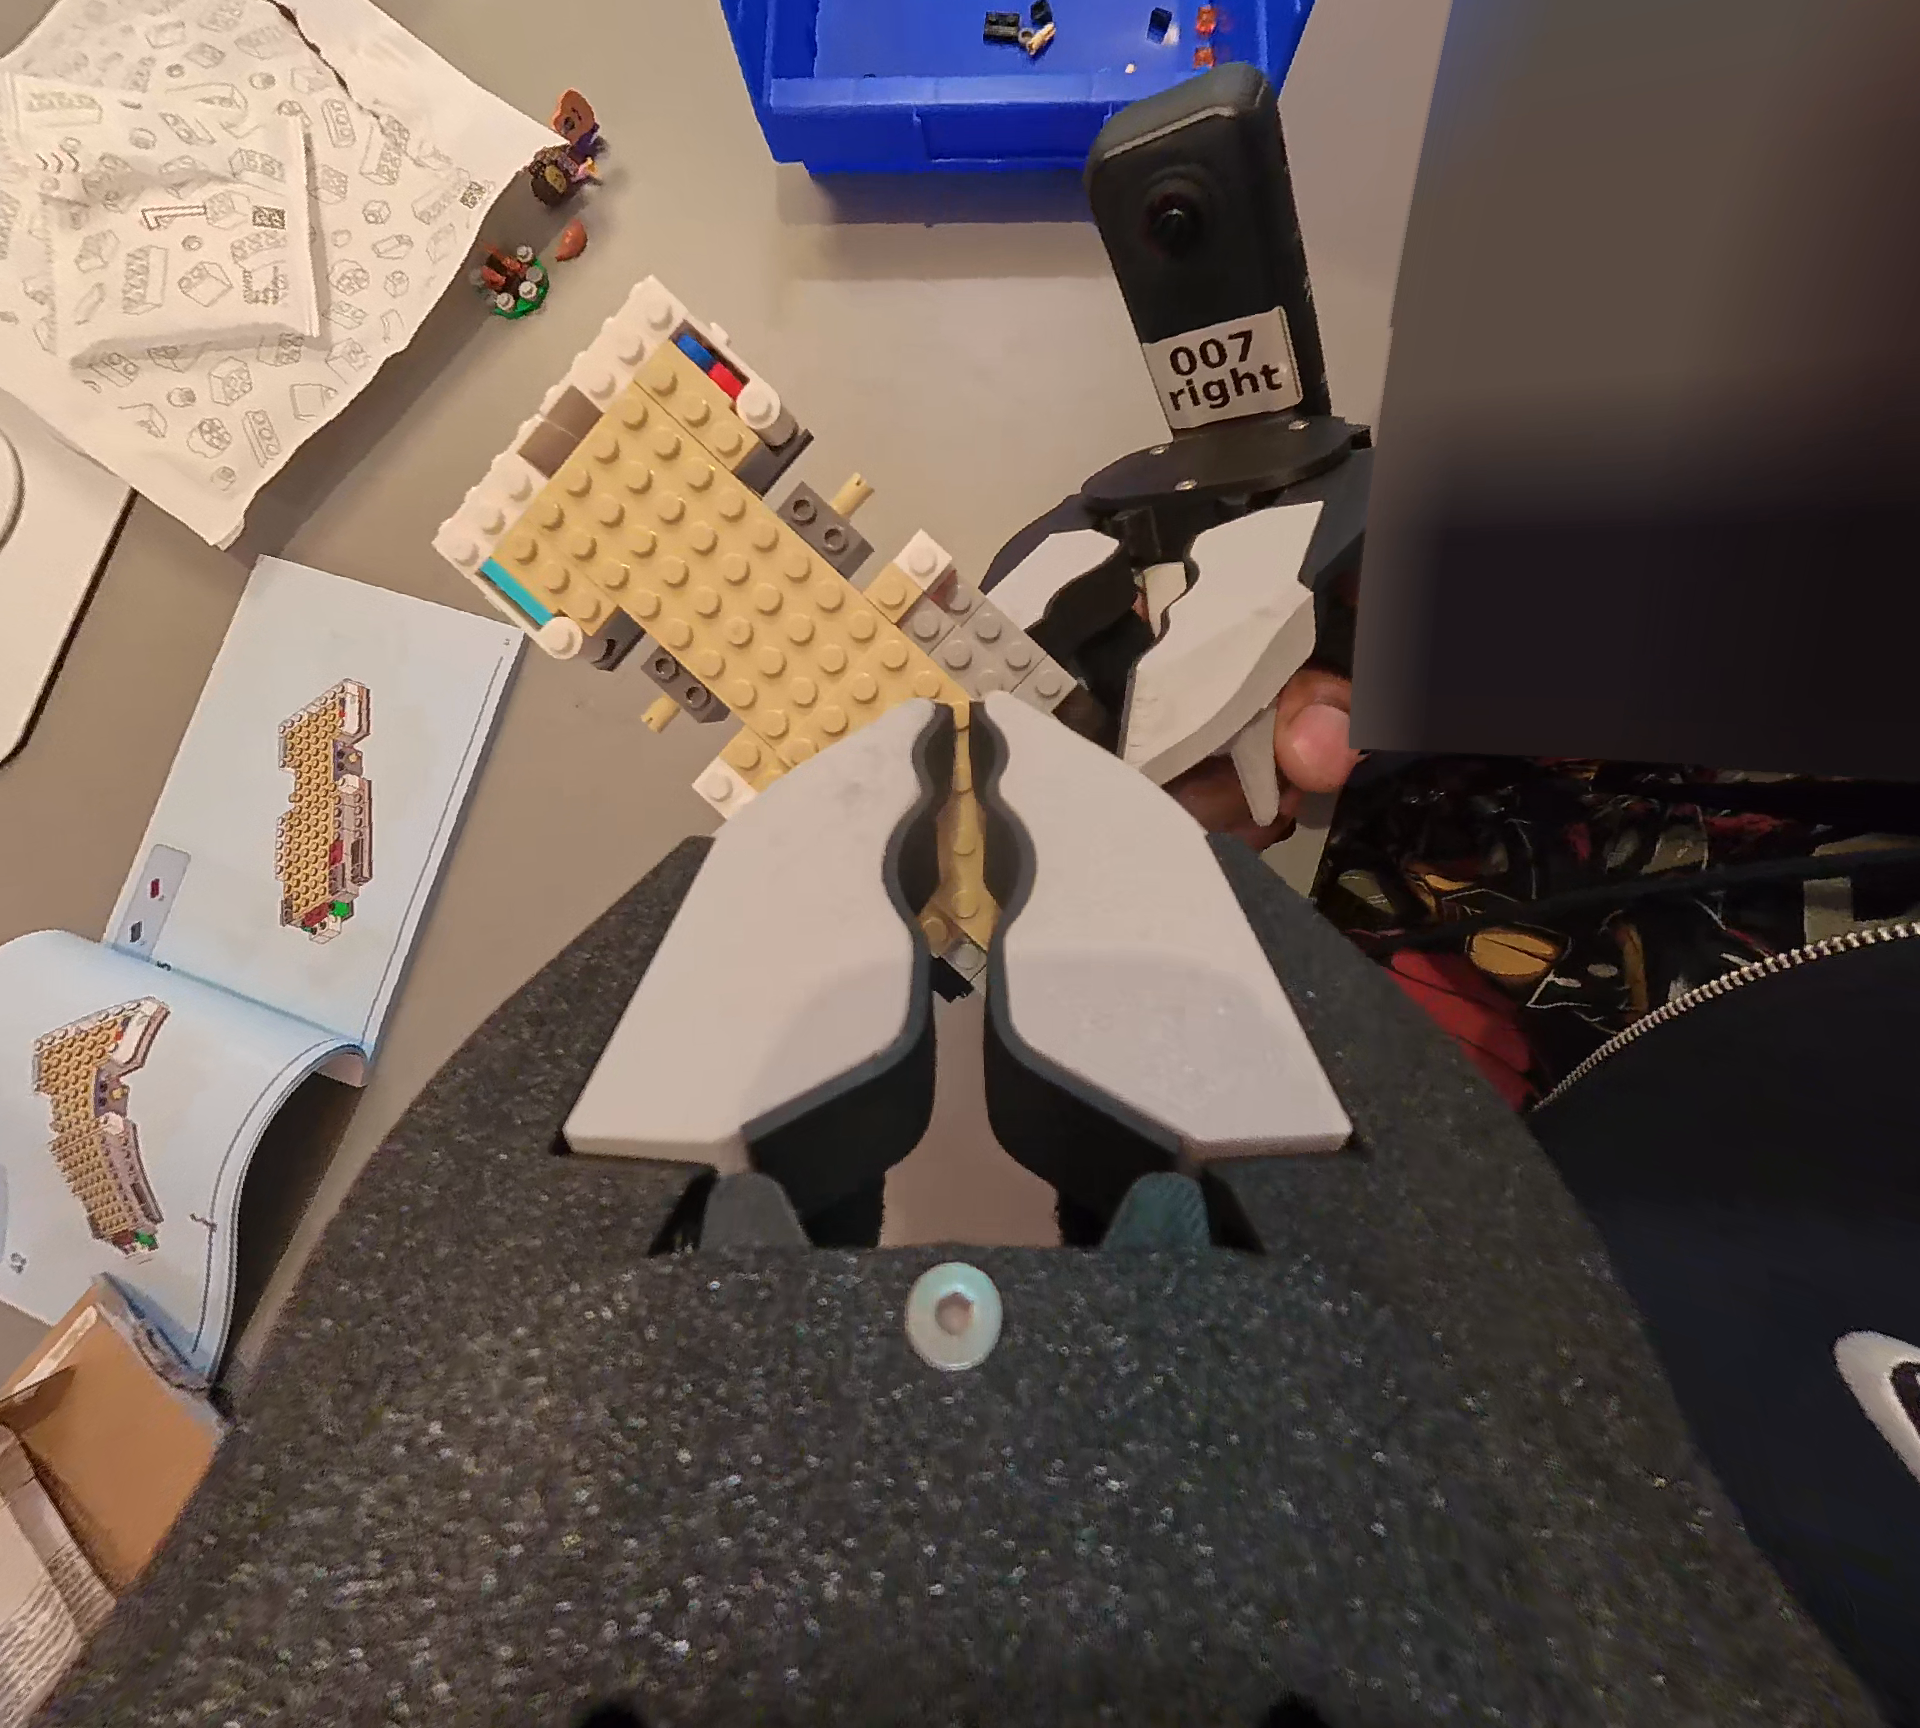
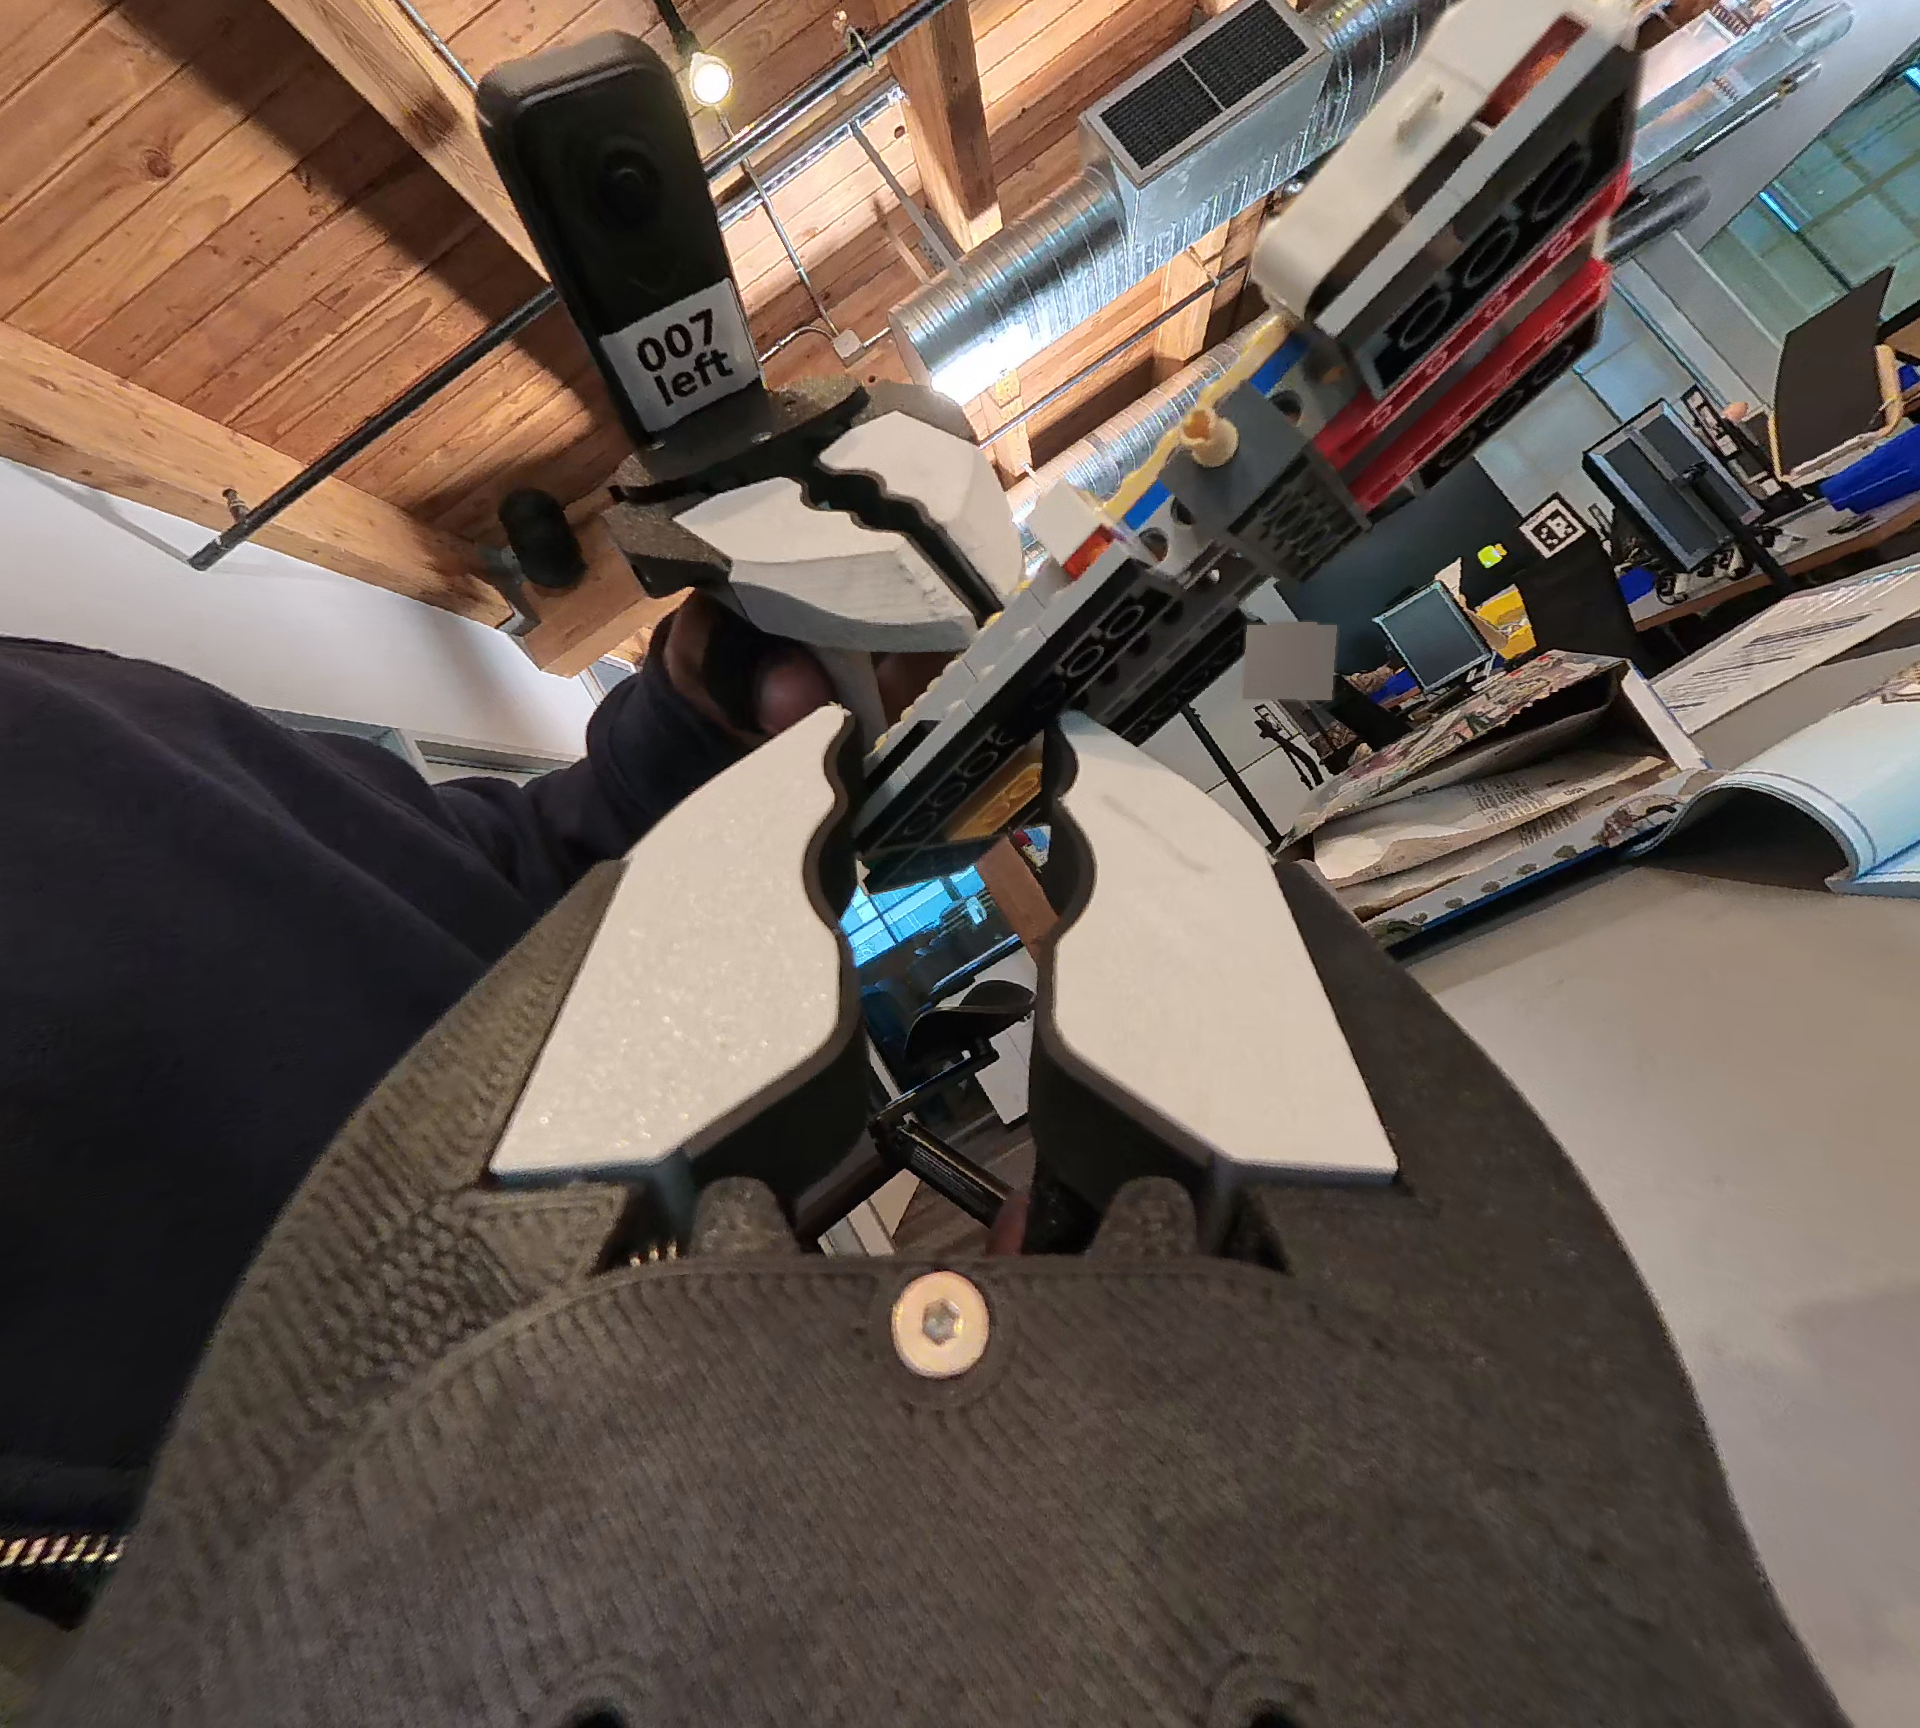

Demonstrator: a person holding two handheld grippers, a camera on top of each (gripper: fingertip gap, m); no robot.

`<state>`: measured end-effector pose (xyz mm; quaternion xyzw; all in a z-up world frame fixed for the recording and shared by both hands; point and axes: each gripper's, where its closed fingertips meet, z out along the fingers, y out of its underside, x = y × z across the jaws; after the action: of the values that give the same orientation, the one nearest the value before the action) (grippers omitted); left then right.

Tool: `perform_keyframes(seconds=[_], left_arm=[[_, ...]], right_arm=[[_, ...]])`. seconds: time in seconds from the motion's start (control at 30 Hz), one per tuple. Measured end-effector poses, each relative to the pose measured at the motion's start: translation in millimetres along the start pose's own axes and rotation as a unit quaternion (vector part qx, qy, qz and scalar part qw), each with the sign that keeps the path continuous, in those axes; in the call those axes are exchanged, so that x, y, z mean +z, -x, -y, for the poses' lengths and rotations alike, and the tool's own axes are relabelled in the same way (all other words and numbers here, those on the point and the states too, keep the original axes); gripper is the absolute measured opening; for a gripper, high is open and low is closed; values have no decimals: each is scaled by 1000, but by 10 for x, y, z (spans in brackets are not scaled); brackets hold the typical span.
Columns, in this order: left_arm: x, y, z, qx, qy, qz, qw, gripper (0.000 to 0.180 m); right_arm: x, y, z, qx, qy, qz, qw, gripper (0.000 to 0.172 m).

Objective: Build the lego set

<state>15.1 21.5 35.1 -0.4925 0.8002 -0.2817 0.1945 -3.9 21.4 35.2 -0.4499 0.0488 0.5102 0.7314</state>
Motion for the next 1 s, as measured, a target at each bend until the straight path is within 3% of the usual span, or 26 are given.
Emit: perform_keyframes(seconds=[1.0], left_arm=[[-37,-90,33,-40,-45,-36,998,3]], right_arm=[[-3,104,-5,-29,0,15,999,34]])
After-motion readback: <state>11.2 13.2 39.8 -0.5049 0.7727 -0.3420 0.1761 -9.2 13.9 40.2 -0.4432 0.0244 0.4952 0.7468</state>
